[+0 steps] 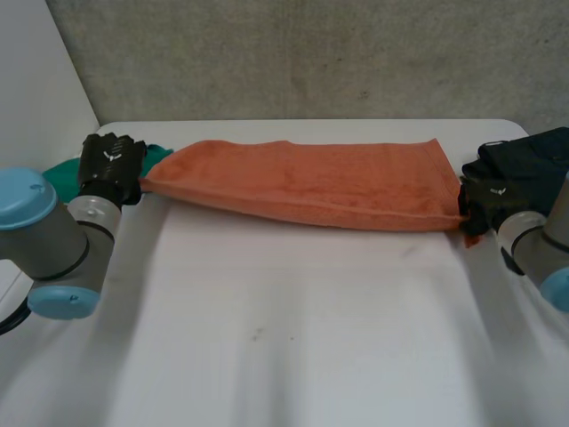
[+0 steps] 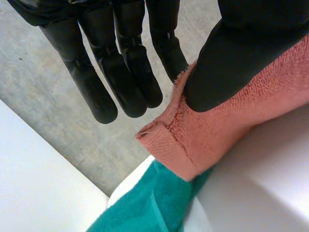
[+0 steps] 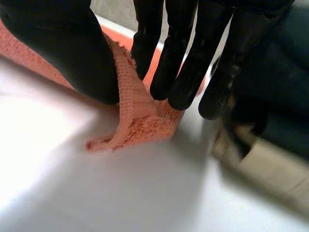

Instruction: Fold the laundry.

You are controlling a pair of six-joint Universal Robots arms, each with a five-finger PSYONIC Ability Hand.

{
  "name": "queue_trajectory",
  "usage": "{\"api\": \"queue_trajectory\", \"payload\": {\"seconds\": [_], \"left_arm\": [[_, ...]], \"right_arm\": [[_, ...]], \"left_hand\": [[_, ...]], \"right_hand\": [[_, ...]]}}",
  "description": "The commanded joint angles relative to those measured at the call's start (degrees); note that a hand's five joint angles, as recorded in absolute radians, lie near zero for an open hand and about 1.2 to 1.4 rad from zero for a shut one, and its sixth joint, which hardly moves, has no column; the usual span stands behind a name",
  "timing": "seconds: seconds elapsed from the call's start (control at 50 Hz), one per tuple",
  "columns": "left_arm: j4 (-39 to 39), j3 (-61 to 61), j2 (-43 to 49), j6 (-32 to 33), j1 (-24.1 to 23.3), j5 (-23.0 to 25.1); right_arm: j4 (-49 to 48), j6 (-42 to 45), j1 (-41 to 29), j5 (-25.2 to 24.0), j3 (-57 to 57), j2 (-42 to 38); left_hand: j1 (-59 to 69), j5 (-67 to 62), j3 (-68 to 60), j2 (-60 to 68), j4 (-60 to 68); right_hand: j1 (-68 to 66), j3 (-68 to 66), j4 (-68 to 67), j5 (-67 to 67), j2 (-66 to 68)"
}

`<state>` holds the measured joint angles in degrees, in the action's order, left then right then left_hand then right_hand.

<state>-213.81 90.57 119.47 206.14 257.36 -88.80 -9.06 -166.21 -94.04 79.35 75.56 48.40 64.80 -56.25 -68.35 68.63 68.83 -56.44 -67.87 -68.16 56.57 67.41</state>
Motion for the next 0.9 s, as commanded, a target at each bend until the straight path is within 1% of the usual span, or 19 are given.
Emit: {"api": "queue_trajectory", "payload": {"seconds": [0.02, 0.04, 0.08, 0.1, 0.12, 0.16, 0.18, 0.24, 0.26, 0.32, 0.36, 0.46, 0.48, 0.54, 0.58, 0.64, 0.7, 0.78, 0.9], "left_arm": [[11.20, 4.25, -7.05, 2.77, -0.10, 0.30], [15.05, 5.74, -9.15, 4.16, -0.10, 0.30], [19.02, 7.68, -11.79, 5.93, -0.01, 0.47], [21.04, 8.82, -13.29, 6.89, 0.07, 0.47], [25.06, 11.18, -15.82, 9.16, 0.42, 0.56], [29.04, 13.74, -18.39, 11.98, 1.04, 0.56], [32.89, 16.54, -20.92, 15.39, 1.82, 0.65], [37.92, 21.03, -24.36, 21.82, 2.97, 0.65], [40.03, 24.01, -26.29, 26.19, 4.02, 0.82], [41.01, 27.02, -28.59, 30.79, 5.61, 1.09], [40.31, 27.90, -28.95, 32.65, 5.79, 1.44], [36.89, 25.63, -28.07, 32.04, 5.96, 2.06], [35.66, 24.84, -27.54, 31.60, 5.79, 2.14], [29.69, 21.41, -23.86, 28.45, 4.56, 2.06], [25.22, 18.08, -20.97, 25.29, 2.72, 1.71], [21.69, 15.08, -17.62, 22.12, 1.48, 1.70], [17.56, 11.04, -12.17, 19.48, 0.34, 1.62], [11.67, 4.63, -5.14, 18.68, -0.80, -0.92], [4.89, -8.90, 8.04, 19.21, -4.85, -7.52]], "right_arm": [[7.71, 10.88, 0.00, -0.95, 3.62, 12.22], [9.83, 12.73, 0.00, -0.95, 4.06, 13.37], [14.57, 16.95, 0.09, -1.04, 5.03, 15.31], [19.99, 21.93, 0.26, -1.21, 6.42, 17.06], [22.13, 24.68, 0.44, -1.21, 7.05, 17.51], [27.15, 30.39, 1.31, -1.13, 8.98, 18.57], [32.30, 35.81, 2.80, -0.43, 11.60, 20.23], [38.22, 42.70, 4.83, -0.51, 15.21, 23.31], [41.55, 47.16, 6.58, -0.86, 17.92, 25.75], [43.34, 51.84, 9.04, -1.21, 21.10, 28.14], [43.16, 53.09, 9.84, -1.21, 22.08, 28.33], [41.32, 53.10, 10.02, -1.21, 21.12, 28.33], [39.40, 52.92, 9.76, -1.21, 20.33, 27.89], [35.09, 51.96, 9.50, -1.30, 19.01, 26.23], [29.65, 50.11, 8.01, -1.04, 16.99, 24.38], [22.54, 46.61, 3.80, -0.95, 13.49, 21.05], [17.78, 45.45, 1.94, -0.51, 11.10, 17.62], [9.26, 45.27, 0.80, -0.51, 6.54, 10.95], [0.20, 45.10, -1.66, -0.42, 0.03, 2.32]], "left_hand": [[15.20, -13.75, -11.65, 11.37, 11.17], [15.20, -13.75, -11.65, 11.37, 11.17], [15.20, -13.75, -11.65, 11.37, 11.17], [15.20, -13.75, -11.65, 11.37, 11.17], [15.20, -13.75, -11.65, 11.37, 11.17], [15.20, -13.75, -11.65, 11.37, 11.17], [15.20, -13.75, -11.65, 11.37, 11.17], [15.20, -13.75, -11.65, 11.37, 11.17], [15.20, -13.75, -11.65, 11.37, 11.17], [15.20, -13.75, -11.65, 11.37, 11.17], [15.20, -13.75, -11.65, 11.37, 11.17], [15.20, -13.75, -11.65, 11.37, 11.17], [15.20, -13.75, -11.65, 11.37, 11.17], [15.20, -13.75, -11.65, 11.37, 11.17], [15.20, -13.75, -11.65, 11.37, 11.17], [15.20, -13.75, -11.65, 11.37, 11.17], [15.20, -13.75, -11.65, 11.37, 11.17], [15.20, -13.75, -11.65, 11.37, 11.17], [15.20, -13.75, -11.65, 11.37, 11.17]], "right_hand": [[-23.56, -12.13, -11.84, 13.43, 12.59], [-23.56, -12.13, -11.84, 13.43, 12.59], [-23.56, -12.13, -11.84, 13.43, 12.59], [-23.56, -12.13, -11.84, 13.43, 12.59], [-23.56, -12.13, -11.84, 13.43, 12.59], [-23.56, -12.13, -11.84, 13.43, 12.59], [-23.56, -12.13, -11.84, 13.43, 12.59], [-23.56, -12.13, -11.84, 13.43, 12.59], [-23.56, -12.13, -11.84, 13.43, 12.59], [-23.56, -12.13, -11.84, 13.43, 12.59], [-23.56, -12.13, -11.84, 13.43, 12.59], [-23.56, -12.13, -11.84, 13.43, 12.59], [-23.56, -12.13, -11.84, 13.43, 12.59], [-23.56, -12.13, -11.84, 13.43, 12.59], [-23.56, -12.13, -11.84, 13.43, 12.59], [-23.56, -12.13, -11.84, 13.43, 12.59], [-23.56, -12.13, -11.84, 13.43, 12.59], [-23.56, -12.13, -11.84, 13.43, 12.59], [-23.56, -12.13, -11.84, 13.43, 12.59]]}}
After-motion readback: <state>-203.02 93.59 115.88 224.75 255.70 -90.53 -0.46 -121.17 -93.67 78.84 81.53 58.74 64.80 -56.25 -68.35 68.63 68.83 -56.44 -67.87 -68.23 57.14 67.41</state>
